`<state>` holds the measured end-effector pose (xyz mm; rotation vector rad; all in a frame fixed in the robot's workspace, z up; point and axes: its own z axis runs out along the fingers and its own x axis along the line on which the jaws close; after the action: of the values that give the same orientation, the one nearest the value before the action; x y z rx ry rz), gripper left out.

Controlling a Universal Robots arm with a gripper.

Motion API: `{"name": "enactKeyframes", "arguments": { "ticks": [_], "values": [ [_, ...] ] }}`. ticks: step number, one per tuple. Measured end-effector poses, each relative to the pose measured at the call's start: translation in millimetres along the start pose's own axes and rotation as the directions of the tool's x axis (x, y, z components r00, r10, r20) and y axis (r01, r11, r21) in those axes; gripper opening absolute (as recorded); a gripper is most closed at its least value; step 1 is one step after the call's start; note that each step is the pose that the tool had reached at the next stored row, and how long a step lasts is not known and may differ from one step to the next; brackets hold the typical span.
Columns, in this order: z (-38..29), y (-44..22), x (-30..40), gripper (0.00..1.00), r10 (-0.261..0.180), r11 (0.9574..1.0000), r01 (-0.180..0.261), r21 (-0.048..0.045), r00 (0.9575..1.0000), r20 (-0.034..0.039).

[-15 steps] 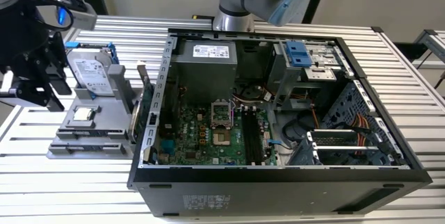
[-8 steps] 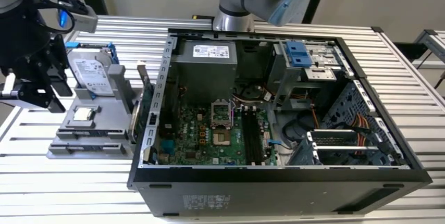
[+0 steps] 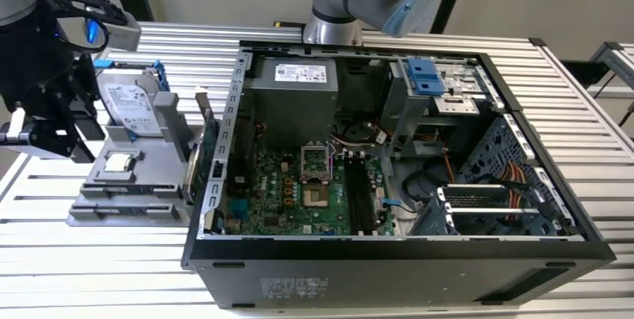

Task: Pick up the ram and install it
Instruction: 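Pick up the ram and move it above insertion slot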

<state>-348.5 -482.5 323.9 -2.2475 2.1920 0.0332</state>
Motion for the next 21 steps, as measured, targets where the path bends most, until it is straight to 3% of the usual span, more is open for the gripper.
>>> {"name": "enactKeyframes", "arguments": {
  "ticks": [21],
  "values": [
    [12.1, -0.2, 0.3, 1.0, 0.0, 1.0, 0.0, 0.0, 1.0, -0.0006]
  ]
}}
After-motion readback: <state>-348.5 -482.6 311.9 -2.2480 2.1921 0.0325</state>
